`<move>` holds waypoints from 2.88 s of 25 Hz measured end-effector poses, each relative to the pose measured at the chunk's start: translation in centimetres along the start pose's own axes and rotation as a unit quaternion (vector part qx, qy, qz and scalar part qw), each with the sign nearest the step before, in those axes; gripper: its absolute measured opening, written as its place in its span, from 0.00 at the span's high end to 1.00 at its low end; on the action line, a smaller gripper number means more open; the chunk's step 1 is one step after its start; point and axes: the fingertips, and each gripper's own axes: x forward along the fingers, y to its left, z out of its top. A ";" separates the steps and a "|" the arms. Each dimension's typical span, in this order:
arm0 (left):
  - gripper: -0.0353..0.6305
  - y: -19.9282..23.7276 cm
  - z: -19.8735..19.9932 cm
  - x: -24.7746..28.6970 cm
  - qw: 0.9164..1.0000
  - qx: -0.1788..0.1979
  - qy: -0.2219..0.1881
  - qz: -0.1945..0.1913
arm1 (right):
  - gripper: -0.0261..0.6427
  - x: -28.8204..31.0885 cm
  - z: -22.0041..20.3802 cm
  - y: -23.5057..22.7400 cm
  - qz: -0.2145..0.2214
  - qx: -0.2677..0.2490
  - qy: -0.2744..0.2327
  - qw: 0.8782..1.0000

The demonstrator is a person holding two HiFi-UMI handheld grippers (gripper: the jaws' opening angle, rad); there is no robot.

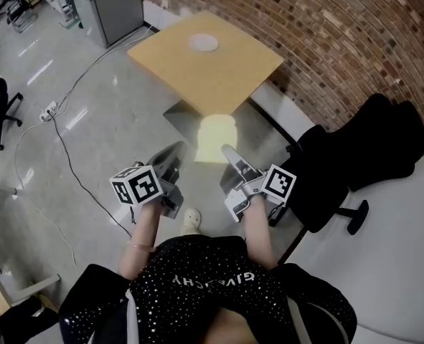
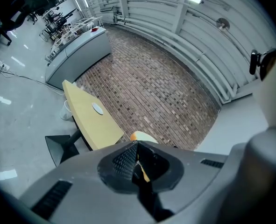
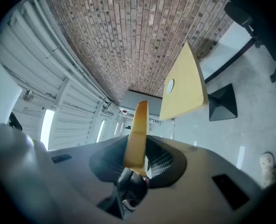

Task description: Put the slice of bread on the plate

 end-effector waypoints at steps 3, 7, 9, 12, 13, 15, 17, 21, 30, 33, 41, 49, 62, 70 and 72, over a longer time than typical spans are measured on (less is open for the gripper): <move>0.93 0.2 -0.1 1.1 1.000 0.003 -0.002 0.000 | 0.81 0.6 0.9 -0.9 -0.001 -0.001 0.006 1.000; 0.93 0.5 -0.1 2.3 1.000 0.002 -0.009 0.001 | 0.81 1.4 1.7 -1.0 0.005 -0.006 0.014 1.000; 0.93 0.4 0.0 2.8 1.000 0.004 -0.008 0.001 | 0.81 1.7 2.2 -1.0 0.009 -0.005 0.013 1.000; 0.93 0.5 0.1 3.2 1.000 0.007 -0.009 0.002 | 0.81 1.8 2.7 -1.6 0.005 -0.003 0.012 1.000; 0.93 0.7 0.2 3.3 1.000 0.007 -0.010 0.003 | 0.81 1.9 2.8 -1.8 0.003 -0.004 0.013 1.000; 0.93 1.0 0.5 3.8 1.000 0.006 -0.012 0.007 | 0.81 2.2 3.3 -2.1 -0.001 -0.002 0.014 1.000; 0.93 1.0 0.8 4.7 1.000 0.005 -0.012 0.008 | 0.81 2.5 4.1 -2.4 -0.004 0.000 0.015 1.000; 0.93 1.6 1.0 6.0 1.000 0.002 -0.010 0.010 | 0.81 3.3 4.9 -3.2 -0.009 0.001 0.018 1.000; 0.93 5.1 3.3 10.3 1.000 -0.021 -0.003 0.015 | 0.81 7.7 8.1 -5.7 -0.025 0.013 0.023 0.999; 0.93 6.4 4.5 11.8 0.999 -0.028 0.001 0.018 | 0.81 9.4 9.5 -5.9 -0.025 0.013 0.020 0.999; 0.93 9.7 8.1 17.7 0.999 -0.038 0.029 0.017 | 0.81 13.7 13.8 -7.3 -0.060 -0.011 0.012 0.998; 0.93 12.7 12.2 21.8 0.998 -0.053 0.037 0.016 | 0.81 18.9 17.2 -9.3 -0.091 -0.001 0.012 0.996; 0.93 17.0 18.7 26.8 0.997 -0.058 0.042 0.021 | 0.81 27.2 21.3 -10.4 -0.097 0.022 0.013 0.995; 0.93 19.7 21.1 30.3 0.996 -0.057 0.061 0.017 | 0.81 31.5 23.8 -12.3 -0.103 0.032 0.009 0.994; 0.93 20.5 21.8 31.2 0.996 -0.055 0.067 0.017 | 0.81 32.6 24.4 -12.5 -0.103 0.041 0.003 0.994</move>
